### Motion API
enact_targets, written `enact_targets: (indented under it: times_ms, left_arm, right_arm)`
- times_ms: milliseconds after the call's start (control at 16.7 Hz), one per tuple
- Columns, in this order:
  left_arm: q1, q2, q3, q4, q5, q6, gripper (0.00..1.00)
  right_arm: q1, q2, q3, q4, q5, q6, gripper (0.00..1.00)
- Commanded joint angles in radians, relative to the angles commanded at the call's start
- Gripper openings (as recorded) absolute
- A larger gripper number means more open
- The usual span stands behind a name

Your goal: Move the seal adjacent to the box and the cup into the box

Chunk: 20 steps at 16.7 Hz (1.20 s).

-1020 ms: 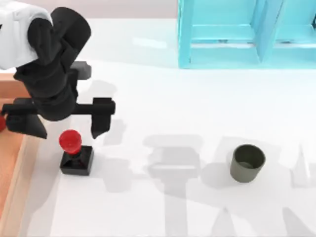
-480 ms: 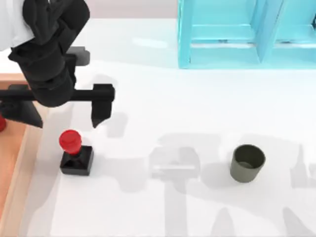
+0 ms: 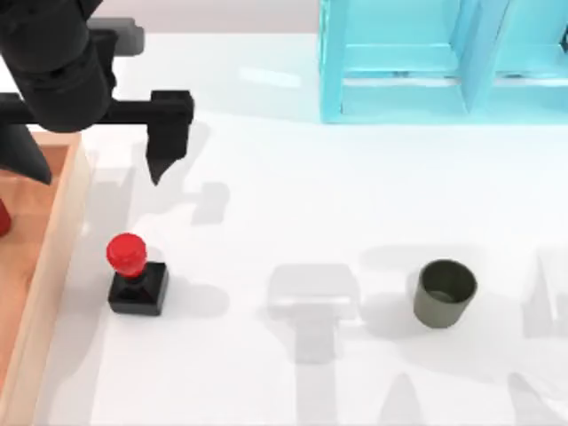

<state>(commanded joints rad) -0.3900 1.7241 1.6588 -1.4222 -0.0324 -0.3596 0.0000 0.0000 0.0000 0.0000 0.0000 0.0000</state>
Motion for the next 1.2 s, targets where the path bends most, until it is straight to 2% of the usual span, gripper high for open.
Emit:
enact_targets:
  times_ms: [300,480,660,1200]
  left_arm:
    - [-0.008,0.015,0.011,-0.001,-0.003,-0.009,1.00]
    - [-0.077,0.107,0.109,-0.022,-0.022,-0.075,1.00]
    - [-0.193,0.273,0.301,-0.058,-0.057,-0.188,1.00]
    - [-0.620,0.853,1.060,-0.168,-0.182,-0.600,1.00]
  right_arm:
    - [0.000,0.000,0.000,0.000,0.000,0.000,1.00]
    - [0.000,0.000,0.000,0.000,0.000,0.000,1.00]
    - [0.000,0.000,0.000,0.000,0.000,0.000,1.00]
    - [0.000,0.000,0.000,0.000,0.000,0.000,1.00]
